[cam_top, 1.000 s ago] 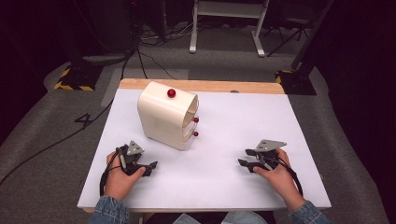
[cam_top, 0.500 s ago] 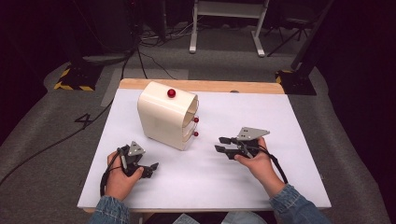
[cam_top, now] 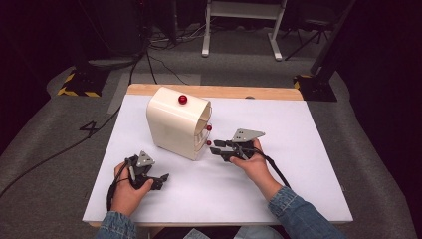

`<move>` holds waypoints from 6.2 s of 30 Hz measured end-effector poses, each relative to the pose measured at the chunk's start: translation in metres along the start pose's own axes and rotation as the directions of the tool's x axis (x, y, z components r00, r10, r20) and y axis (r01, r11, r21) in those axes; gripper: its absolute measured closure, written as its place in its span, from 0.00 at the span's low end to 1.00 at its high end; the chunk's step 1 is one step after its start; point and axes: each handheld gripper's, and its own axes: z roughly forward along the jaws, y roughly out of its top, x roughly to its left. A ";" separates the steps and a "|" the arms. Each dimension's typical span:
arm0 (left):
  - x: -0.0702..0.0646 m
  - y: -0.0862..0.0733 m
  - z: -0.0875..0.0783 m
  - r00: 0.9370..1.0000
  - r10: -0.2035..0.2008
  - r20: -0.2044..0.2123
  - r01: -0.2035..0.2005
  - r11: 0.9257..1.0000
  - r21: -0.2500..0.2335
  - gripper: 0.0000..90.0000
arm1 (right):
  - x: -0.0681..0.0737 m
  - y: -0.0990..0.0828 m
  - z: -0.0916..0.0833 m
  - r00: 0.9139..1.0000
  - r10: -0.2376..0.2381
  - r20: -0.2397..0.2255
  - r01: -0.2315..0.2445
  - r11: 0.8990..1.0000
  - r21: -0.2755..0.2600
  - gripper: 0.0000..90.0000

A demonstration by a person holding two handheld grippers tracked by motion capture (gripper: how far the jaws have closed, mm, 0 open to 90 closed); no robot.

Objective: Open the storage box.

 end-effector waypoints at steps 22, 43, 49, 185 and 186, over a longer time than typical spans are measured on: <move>0.000 0.000 0.000 1.000 0.000 0.000 0.000 1.000 0.000 0.16 | -0.015 -0.007 0.023 0.999 0.005 -0.039 -0.007 0.999 -0.034 0.83; 0.000 0.000 0.000 1.000 -0.001 0.002 0.001 1.000 0.002 0.16 | -0.010 -0.009 -0.027 1.000 -0.022 -0.003 0.022 1.000 0.007 0.83; 0.001 0.001 0.000 1.000 0.001 0.003 -0.001 1.000 0.002 0.16 | -0.009 -0.014 -0.046 1.000 -0.021 0.006 0.021 1.000 0.016 0.83; 0.000 0.000 0.000 1.000 -0.001 0.001 0.001 1.000 0.000 0.16 | -0.005 0.025 -0.088 0.999 -0.021 0.045 0.021 1.000 -0.008 0.58; 0.000 0.000 0.000 1.000 -0.001 0.001 0.001 1.000 0.000 0.16 | -0.005 0.024 -0.090 0.998 -0.023 0.051 0.023 1.000 -0.009 0.55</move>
